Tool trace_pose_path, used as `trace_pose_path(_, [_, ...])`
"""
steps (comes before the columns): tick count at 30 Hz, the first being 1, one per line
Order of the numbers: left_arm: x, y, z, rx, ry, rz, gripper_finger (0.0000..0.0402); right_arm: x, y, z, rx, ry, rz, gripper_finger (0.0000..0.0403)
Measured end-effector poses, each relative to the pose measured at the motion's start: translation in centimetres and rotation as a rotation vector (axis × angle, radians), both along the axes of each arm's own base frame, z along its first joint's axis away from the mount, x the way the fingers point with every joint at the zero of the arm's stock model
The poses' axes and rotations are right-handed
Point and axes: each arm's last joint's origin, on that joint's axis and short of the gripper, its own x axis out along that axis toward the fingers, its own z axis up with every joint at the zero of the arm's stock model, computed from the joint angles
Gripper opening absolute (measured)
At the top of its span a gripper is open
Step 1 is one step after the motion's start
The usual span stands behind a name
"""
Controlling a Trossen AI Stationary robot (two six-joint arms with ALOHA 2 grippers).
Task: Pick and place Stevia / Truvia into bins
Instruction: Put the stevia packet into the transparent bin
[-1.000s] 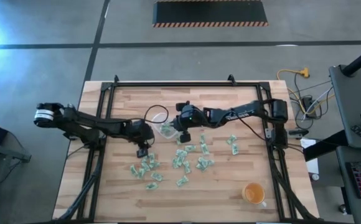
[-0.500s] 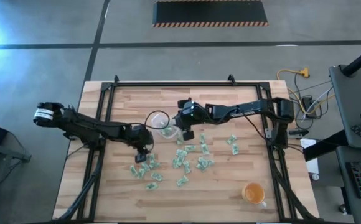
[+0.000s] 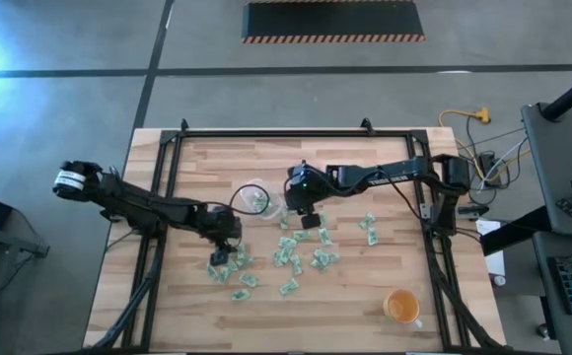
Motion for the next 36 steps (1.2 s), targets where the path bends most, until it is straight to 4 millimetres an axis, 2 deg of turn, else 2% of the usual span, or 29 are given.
trace_pose_path(10, [-0.6,0.1,-0.8,-0.001,0.011,0.007,0.0191,-0.4,0.1,-0.2,0.017,0.046,-0.012,0.0122])
trace_pose_path(17, [-0.3,0.0,-0.7,-0.002,-0.024,-0.001,0.0191,-0.4,0.1,-0.2,0.028,0.046,-0.026,0.0121])
trace_pose_path(27, [0.3,0.0,-1.9,0.005,0.011,-0.011,0.0191,-0.4,0.1,-0.2,0.032,0.046,-0.032,0.012])
trace_pose_path(36, [0.1,0.0,-0.6,0.01,-0.062,-0.032,0.0191,-0.5,0.1,-0.2,0.033,0.054,-0.032,0.0116])
